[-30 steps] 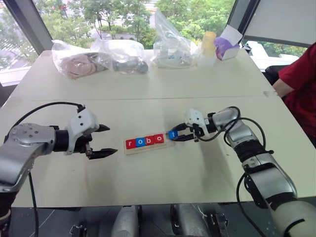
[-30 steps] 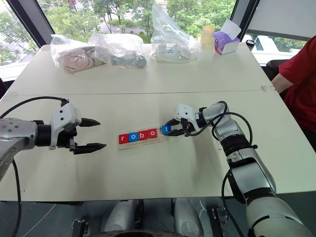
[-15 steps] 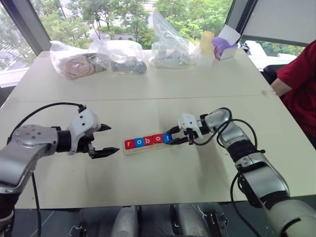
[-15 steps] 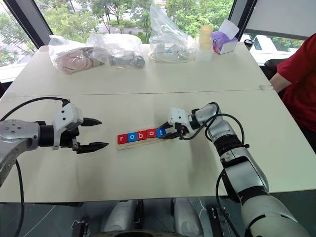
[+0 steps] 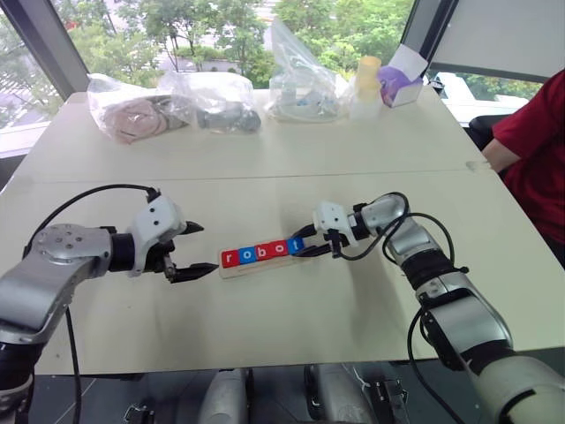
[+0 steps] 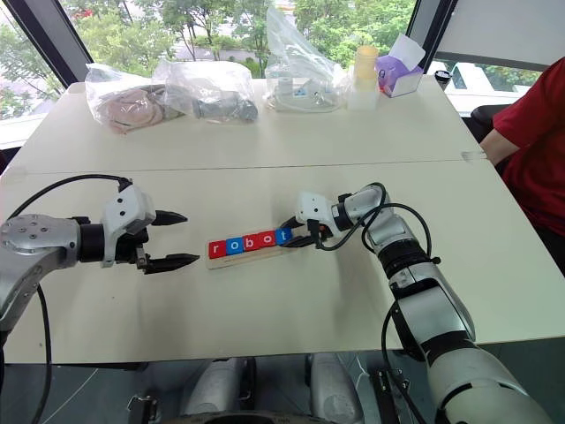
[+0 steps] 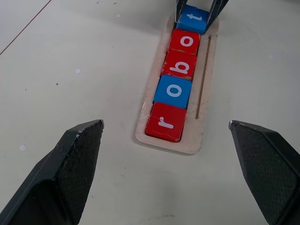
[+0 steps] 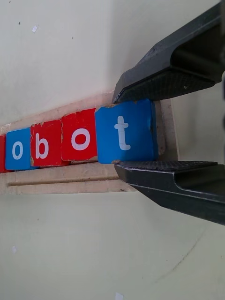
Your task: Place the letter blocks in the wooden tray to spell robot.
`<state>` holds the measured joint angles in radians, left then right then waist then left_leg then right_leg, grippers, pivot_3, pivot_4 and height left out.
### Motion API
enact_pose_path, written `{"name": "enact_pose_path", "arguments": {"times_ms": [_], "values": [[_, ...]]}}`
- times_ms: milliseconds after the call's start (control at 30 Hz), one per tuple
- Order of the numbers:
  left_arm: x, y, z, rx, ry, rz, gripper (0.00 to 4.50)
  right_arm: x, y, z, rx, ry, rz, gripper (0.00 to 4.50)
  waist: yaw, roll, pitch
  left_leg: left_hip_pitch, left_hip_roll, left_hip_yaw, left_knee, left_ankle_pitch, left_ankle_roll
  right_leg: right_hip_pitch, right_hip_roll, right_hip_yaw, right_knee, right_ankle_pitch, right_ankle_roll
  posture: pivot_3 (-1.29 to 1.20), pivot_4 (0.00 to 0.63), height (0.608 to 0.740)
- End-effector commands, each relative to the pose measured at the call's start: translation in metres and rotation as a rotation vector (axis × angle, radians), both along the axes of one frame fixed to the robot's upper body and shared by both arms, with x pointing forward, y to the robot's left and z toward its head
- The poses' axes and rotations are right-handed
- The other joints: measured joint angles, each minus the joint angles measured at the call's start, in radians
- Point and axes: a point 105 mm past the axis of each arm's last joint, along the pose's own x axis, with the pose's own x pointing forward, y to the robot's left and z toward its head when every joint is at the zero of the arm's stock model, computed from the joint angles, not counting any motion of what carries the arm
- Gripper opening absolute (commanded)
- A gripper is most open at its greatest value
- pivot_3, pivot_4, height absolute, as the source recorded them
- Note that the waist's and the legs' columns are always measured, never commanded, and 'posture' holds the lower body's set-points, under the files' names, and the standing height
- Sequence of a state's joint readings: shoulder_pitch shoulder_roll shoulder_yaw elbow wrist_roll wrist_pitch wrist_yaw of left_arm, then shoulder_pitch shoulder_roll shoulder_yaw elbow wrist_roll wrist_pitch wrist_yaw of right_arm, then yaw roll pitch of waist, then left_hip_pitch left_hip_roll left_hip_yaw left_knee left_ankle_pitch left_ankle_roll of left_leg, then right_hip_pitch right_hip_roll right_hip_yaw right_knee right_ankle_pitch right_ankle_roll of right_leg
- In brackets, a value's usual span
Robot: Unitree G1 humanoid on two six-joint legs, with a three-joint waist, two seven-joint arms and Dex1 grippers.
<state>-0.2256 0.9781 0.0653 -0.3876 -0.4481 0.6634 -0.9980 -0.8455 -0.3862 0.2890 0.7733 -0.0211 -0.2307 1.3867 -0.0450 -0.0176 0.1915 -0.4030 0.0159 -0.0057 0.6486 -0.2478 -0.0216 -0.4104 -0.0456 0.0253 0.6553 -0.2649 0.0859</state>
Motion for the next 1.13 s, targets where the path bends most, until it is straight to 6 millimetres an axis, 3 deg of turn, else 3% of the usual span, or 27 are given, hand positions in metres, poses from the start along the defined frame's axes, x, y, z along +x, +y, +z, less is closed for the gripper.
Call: {"name": "enact_pose_path", "arguments": {"times_ms": [33, 233, 267, 500, 667, 767, 833, 1000, 1133], "values": [[0.002, -0.002, 0.008, -0.005, -0.045, -0.007, 4.5, 0.001, 0.005, -0.001, -0.009, -0.012, 0.013, 1.18, 0.0, 0.0, 0.0, 0.0, 0.0, 0.0, 0.0, 0.0, 0.0, 0.0, 0.0, 0.0, 0.0, 0.0, 0.0, 0.0, 0.15, 0.74], [0.002, -0.003, 0.006, 0.002, -0.044, -0.006, 4.5, 0.002, 0.005, 0.006, 0.011, -0.041, 0.004, 4.23, 0.001, 0.0, 0.0, 0.002, 0.0, 0.0, 0.0, 0.0, 0.0, 0.002, 0.0, 0.0, 0.0, 0.0, 0.0, 0.0, 0.15, 0.74], [0.002, -0.003, 0.006, 0.002, -0.044, -0.006, 4.5, 0.002, 0.004, 0.01, 0.016, -0.042, 0.006, 4.44, 0.002, 0.0, 0.0, 0.002, 0.0, 0.0, 0.0, 0.0, 0.0, 0.002, 0.0, 0.0, 0.0, 0.0, 0.0, 0.0, 0.15, 0.74], [0.002, -0.003, 0.006, -0.008, -0.042, -0.011, 4.5, 0.002, -0.01, 0.021, 0.045, -0.064, -0.052, 4.44, 0.004, 0.0, 0.0, 0.001, 0.0, 0.0, 0.0, 0.0, 0.0, 0.001, -0.001, 0.0, 0.0, 0.0, 0.0, 0.0, 0.15, 0.74], [0.005, -0.003, 0.02, -0.105, -0.072, 0.027, 4.5, 0.007, -0.035, 0.042, 0.129, -0.037, -0.206, 4.44, 0.006, 0.0, 0.0, 0.0, 0.0, 0.0, 0.0, 0.0, 0.0, 0.001, -0.001, 0.0, 0.0, 0.0, 0.0, 0.0, 0.15, 0.74], [0.003, 0.014, 0.012, -0.048, -0.076, 0.089, 4.5, -0.004, -0.053, 0.052, 0.19, 0.003, -0.315, 4.44, 0.008, 0.0, 0.0, -0.001, 0.0, -0.001, 0.0, 0.0, 0.0, 0.0, -0.001, 0.0, 0.0, 0.0, 0.0, 0.0, 0.15, 0.74], [-0.005, 0.025, 0.007, -0.035, -0.057, 0.121, 4.5, -0.022, -0.067, 0.056, 0.249, 0.047, -0.412, 4.44, 0.01, 0.0, 0.0, -0.001, 0.0, -0.001, -0.001, 0.0, 0.0, 0.0, -0.001, 0.0, 0.0, 0.0, 0.0, 0.0, 0.15, 0.74], [-0.025, 0.043, -0.005, -0.077, -0.009, 0.206, 4.5, -0.063, -0.085, 0.049, 0.297, 0.096, -0.636, 4.44, 0.009, 0.0, 0.0, -0.002, 0.001, -0.002, -0.002, 0.0, 0.0, -0.002, -0.003, 0.0, -0.001, -0.001, 0.0, 0.0, 0.15, 0.74], [-0.015, 0.042, -0.005, -0.189, -0.059, 0.313, 4.5, -0.066, -0.091, 0.046, 0.382, 0.105, -0.821, 4.44, 0.01, 0.0, 0.0, 0.0, 0.001, -0.001, 0.0, 0.0, -0.001, 0.001, -0.003, 0.0, -0.002, -0.002, -0.006, 0.0, 0.15, 0.74]]}}
